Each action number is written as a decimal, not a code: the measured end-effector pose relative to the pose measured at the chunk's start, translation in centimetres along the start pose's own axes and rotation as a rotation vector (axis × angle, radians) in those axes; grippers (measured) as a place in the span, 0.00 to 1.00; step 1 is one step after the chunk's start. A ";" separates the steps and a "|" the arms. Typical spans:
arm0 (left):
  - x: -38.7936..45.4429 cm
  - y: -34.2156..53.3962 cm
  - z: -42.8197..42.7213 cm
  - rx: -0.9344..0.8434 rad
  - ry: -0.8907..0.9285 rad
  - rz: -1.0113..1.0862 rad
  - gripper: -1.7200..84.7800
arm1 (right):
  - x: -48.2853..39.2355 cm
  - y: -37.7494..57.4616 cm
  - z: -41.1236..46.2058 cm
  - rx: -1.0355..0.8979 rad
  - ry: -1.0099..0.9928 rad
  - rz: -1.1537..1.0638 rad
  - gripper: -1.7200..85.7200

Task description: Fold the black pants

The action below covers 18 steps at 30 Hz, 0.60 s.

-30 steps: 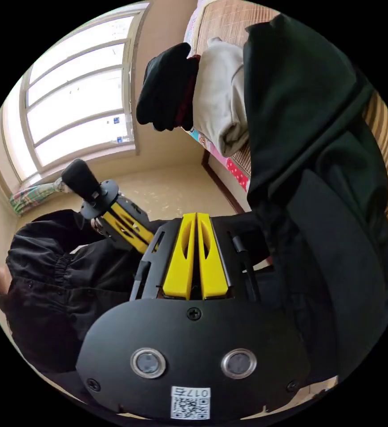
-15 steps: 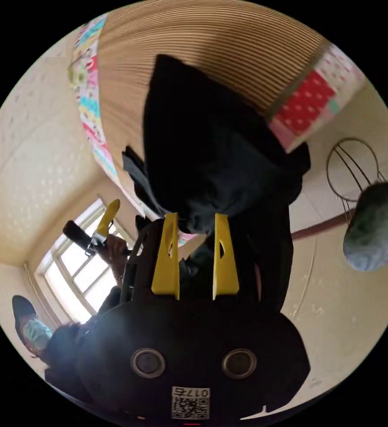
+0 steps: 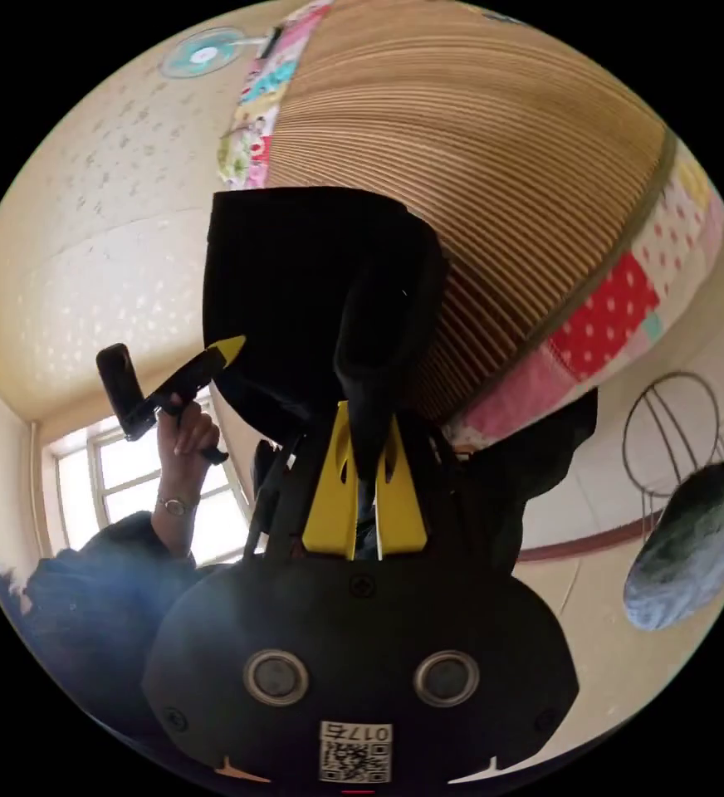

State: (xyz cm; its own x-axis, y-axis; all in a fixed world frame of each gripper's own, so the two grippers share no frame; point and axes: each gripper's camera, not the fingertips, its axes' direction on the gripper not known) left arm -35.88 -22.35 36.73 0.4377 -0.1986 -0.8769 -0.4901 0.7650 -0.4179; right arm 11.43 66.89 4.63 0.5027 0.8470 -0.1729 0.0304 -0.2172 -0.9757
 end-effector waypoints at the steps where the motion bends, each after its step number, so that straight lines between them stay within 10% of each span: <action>1: -1.0 1.3 -3.7 0.093 0.049 -0.038 0.07 | -2.5 1.3 -1.1 0.060 -0.024 -0.057 0.05; 18: 14.8 29.8 -43.5 1.365 0.031 0.226 0.06 | -43.1 37.0 -20.6 0.877 -0.238 -1.189 0.06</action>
State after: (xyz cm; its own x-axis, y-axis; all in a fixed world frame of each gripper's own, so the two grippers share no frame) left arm -76.82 -29.11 1.00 0.4232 0.0094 -0.9060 0.5790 0.7663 0.2785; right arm 8.71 12.39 -21.23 0.4060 0.3908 0.8261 -0.2478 0.9172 -0.3121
